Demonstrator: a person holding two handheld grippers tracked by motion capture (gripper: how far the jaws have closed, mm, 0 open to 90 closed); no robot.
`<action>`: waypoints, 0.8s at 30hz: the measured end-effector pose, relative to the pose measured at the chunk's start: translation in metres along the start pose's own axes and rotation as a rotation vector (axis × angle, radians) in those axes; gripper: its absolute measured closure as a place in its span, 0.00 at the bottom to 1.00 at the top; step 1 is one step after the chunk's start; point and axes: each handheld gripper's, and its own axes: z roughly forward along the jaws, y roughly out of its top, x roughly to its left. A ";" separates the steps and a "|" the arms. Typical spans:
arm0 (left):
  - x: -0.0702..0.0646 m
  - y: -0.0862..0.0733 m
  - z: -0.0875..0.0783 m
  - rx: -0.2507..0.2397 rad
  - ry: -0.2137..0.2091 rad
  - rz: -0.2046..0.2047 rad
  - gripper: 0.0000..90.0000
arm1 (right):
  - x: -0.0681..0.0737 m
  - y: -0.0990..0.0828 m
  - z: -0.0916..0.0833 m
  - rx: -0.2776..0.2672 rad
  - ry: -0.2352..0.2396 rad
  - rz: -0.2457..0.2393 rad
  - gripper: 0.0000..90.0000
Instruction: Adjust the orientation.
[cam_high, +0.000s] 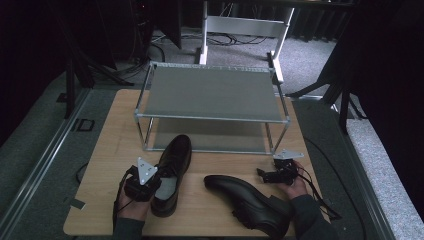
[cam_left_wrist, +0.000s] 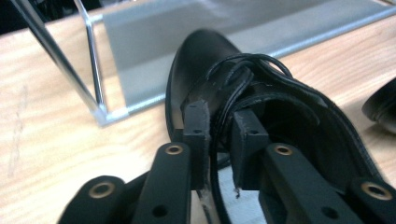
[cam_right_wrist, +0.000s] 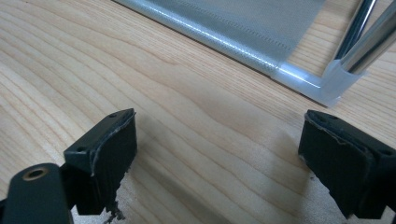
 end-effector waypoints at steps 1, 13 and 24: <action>0.004 -0.001 0.000 0.010 -0.043 -0.036 0.77 | 0.000 0.000 0.000 0.000 0.000 0.000 0.12; 0.026 -0.011 -0.035 -0.097 -0.127 -0.155 0.55 | 0.001 0.000 0.000 0.000 -0.002 0.002 0.12; 0.053 -0.033 -0.002 0.067 -0.071 -0.224 0.68 | -0.004 -0.002 -0.011 -0.019 -0.034 0.032 0.65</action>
